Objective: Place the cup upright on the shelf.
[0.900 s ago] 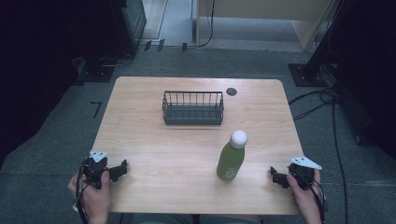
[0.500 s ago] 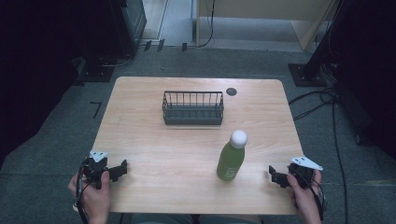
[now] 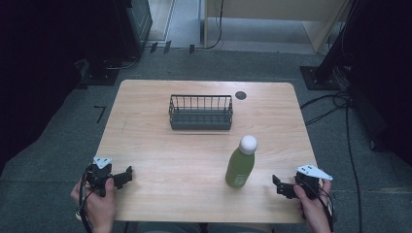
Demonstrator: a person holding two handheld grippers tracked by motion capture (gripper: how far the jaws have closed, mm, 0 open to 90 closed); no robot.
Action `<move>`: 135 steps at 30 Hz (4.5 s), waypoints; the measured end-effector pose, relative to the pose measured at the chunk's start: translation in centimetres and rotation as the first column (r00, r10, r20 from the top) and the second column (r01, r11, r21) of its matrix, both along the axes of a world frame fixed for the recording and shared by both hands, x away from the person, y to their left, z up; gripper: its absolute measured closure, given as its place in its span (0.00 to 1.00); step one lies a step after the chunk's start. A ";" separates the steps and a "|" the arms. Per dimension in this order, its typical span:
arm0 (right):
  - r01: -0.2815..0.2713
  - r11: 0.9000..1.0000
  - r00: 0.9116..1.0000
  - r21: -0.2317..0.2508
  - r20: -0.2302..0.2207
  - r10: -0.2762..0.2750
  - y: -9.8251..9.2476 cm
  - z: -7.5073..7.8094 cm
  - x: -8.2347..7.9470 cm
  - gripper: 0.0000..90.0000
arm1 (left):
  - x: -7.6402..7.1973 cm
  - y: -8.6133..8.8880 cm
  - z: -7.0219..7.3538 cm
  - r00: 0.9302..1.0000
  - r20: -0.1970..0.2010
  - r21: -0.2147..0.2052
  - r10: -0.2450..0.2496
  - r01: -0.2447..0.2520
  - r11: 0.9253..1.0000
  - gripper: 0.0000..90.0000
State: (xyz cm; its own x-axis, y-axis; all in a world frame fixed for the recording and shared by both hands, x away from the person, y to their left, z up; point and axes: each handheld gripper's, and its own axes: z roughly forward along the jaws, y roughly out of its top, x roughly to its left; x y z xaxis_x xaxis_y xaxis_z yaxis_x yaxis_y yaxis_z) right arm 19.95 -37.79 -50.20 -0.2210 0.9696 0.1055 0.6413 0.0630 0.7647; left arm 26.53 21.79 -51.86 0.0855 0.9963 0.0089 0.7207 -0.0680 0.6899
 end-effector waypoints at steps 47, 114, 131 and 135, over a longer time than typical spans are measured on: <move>-0.302 0.939 0.951 0.167 0.125 0.284 10.3 3.4 -1.0 0.06 | 0.0 0.0 0.0 1.000 0.000 0.000 0.000 0.000 1.000 0.00; -0.164 0.986 0.950 0.038 0.274 0.148 14.3 5.2 0.4 0.22 | 0.0 0.0 0.0 1.000 0.000 0.000 0.000 0.000 1.000 0.00; -0.181 0.981 0.942 0.063 0.299 0.155 15.5 6.4 1.3 0.22 | 0.0 0.0 0.0 1.000 -0.001 0.000 -0.001 0.001 1.000 0.00; -0.183 0.981 0.936 0.061 0.315 0.155 15.8 7.1 1.7 0.22 | 0.0 0.0 0.0 1.000 -0.001 0.000 0.000 0.000 1.000 0.00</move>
State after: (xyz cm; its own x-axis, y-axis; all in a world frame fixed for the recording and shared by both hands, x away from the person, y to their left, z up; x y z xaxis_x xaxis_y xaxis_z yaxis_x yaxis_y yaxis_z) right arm 21.61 -21.98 -43.13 -0.4159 0.9050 0.0893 0.3598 0.0736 0.9301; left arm 26.53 21.80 -51.85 0.0856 0.9963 0.0088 0.7216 -0.0680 0.6890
